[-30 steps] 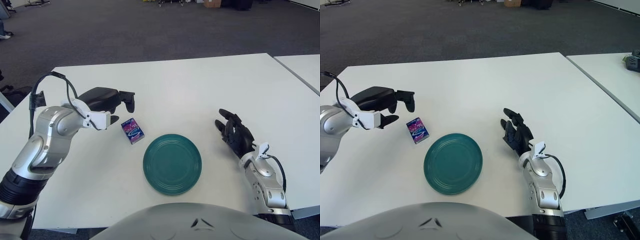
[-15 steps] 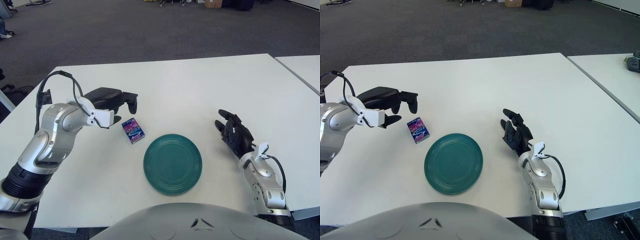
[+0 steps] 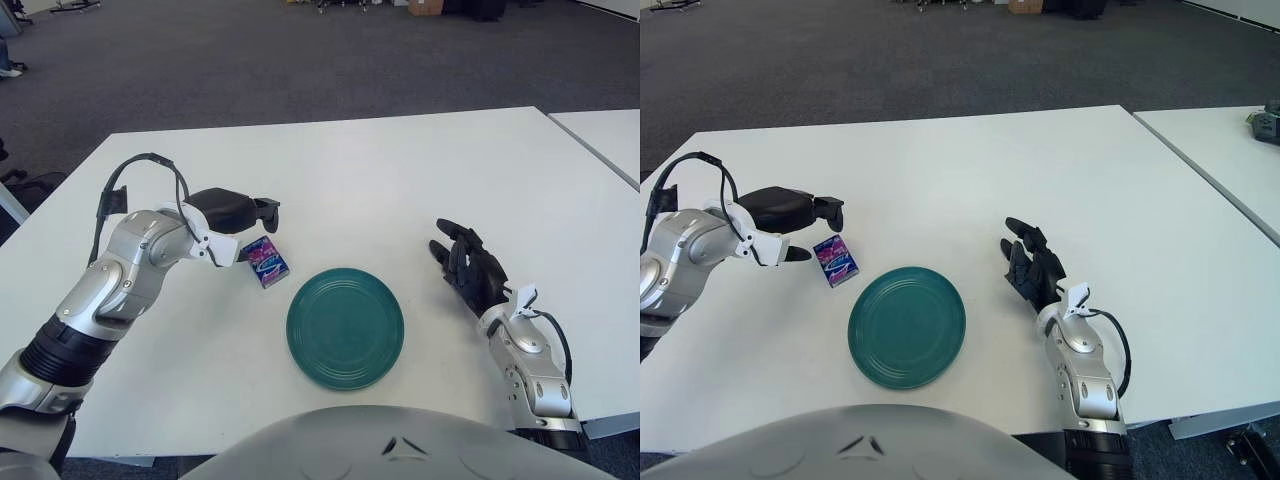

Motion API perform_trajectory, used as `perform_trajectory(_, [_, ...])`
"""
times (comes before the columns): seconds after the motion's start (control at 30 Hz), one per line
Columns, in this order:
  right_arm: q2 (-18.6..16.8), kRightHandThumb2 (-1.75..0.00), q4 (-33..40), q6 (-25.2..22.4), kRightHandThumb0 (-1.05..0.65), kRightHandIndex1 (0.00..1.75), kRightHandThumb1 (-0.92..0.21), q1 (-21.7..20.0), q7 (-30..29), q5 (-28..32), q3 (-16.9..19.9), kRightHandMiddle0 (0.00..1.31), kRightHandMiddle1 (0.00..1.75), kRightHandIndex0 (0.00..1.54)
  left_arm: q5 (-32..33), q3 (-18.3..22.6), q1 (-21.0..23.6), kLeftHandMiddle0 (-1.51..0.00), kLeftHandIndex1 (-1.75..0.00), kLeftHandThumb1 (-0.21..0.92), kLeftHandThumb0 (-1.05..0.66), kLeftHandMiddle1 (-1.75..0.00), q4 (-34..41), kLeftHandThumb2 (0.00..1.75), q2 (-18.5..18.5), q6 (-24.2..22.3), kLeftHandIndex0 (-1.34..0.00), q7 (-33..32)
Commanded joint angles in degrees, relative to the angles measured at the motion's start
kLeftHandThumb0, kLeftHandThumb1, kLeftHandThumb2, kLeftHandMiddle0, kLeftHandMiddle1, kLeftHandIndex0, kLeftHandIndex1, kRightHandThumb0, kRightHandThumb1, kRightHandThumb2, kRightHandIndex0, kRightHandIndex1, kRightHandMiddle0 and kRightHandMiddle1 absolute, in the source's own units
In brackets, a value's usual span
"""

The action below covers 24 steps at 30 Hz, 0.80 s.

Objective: Put the gum into the plate.

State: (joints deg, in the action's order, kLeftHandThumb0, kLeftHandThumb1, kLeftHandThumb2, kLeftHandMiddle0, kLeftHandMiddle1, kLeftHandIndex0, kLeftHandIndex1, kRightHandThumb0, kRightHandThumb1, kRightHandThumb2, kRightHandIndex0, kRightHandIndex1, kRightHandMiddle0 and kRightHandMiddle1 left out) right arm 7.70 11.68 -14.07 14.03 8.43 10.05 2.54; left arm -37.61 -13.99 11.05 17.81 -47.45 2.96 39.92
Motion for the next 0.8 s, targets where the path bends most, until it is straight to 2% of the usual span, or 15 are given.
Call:
perform_trajectory(0.0, [-0.5,-0.84,-1.9,-1.8,-0.75,0.02,-0.92,1.2,-0.2,-0.1,-0.2,0.00,0.70,0.35,-3.2,-1.3,0.3,-0.19,-0.75,0.72,-0.85,-0.10,-2.8,0.29,-1.8,4.7,-0.01,-2.8])
perform_trajectory(0.13, [-0.7,-0.84,-2.0,-1.4,-0.76,0.01,-0.92,1.3,-0.1,-0.2,-0.1,0.00,0.72,0.35,-5.4,-2.0,0.3,-0.09,-0.49,0.84,-0.97,-0.02,-4.8,0.14,-1.6,7.7,0.00,-4.5])
perform_trajectory(0.3, [-0.7,-0.85,-2.6,-0.5,-0.76,0.01,-0.92,1.6,0.4,-0.2,-0.2,0.00,0.71,0.34,-7.8,-3.2,0.3,-0.02,-0.26,0.90,-1.03,0.00,-5.8,0.10,-0.8,9.5,0.00,-5.0])
perform_trajectory(0.43, [-0.6,-0.85,-2.7,0.1,-0.75,0.00,-0.92,2.1,0.5,-0.3,-0.3,0.00,0.69,0.34,-9.2,-4.3,0.4,0.00,-0.15,0.92,-1.04,0.00,-7.0,0.11,0.6,9.6,0.00,-4.8])
perform_trajectory(0.77, [-0.4,-0.85,-1.6,-1.8,-0.75,0.01,-0.92,2.5,0.0,-0.6,-0.6,0.00,0.69,0.35,-11.9,-5.4,1.2,0.00,-0.05,0.92,-1.05,0.00,-9.9,0.16,2.0,11.5,0.00,-6.4])
